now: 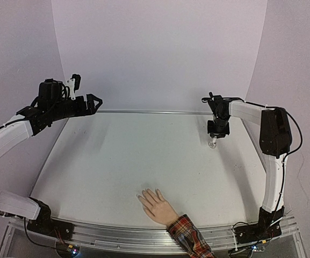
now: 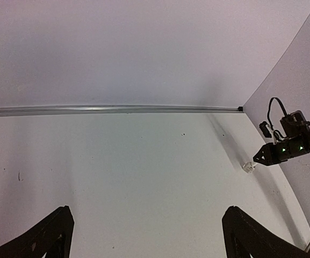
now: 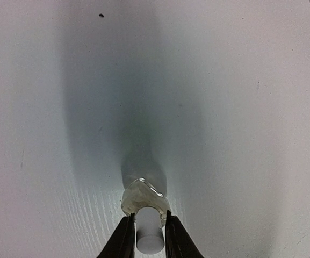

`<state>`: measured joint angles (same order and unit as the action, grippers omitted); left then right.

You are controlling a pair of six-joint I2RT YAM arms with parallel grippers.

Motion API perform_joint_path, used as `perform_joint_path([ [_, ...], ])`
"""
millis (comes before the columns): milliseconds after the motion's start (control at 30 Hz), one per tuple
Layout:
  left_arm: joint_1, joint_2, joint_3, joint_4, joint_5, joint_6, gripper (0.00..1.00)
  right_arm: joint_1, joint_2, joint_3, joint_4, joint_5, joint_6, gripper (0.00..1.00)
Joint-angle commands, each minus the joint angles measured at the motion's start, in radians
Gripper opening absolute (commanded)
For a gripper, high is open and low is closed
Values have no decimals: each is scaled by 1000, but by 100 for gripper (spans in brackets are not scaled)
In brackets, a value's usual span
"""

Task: Paint the nails

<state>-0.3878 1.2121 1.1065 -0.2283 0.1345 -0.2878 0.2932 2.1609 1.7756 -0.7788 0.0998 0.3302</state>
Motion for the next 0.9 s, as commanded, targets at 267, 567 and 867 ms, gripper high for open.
perform_joint_path([
  [267,-7,-8,21,26,-19,10,100,4,26,23,-7,-3,0,26],
  [567,-7,-11,20,23,-25,16,100,8,22,21,-7,5,1,10],
  [867,-8,32,37,36,81,3,100,59,-114,-64,-2,-52,-38,0],
])
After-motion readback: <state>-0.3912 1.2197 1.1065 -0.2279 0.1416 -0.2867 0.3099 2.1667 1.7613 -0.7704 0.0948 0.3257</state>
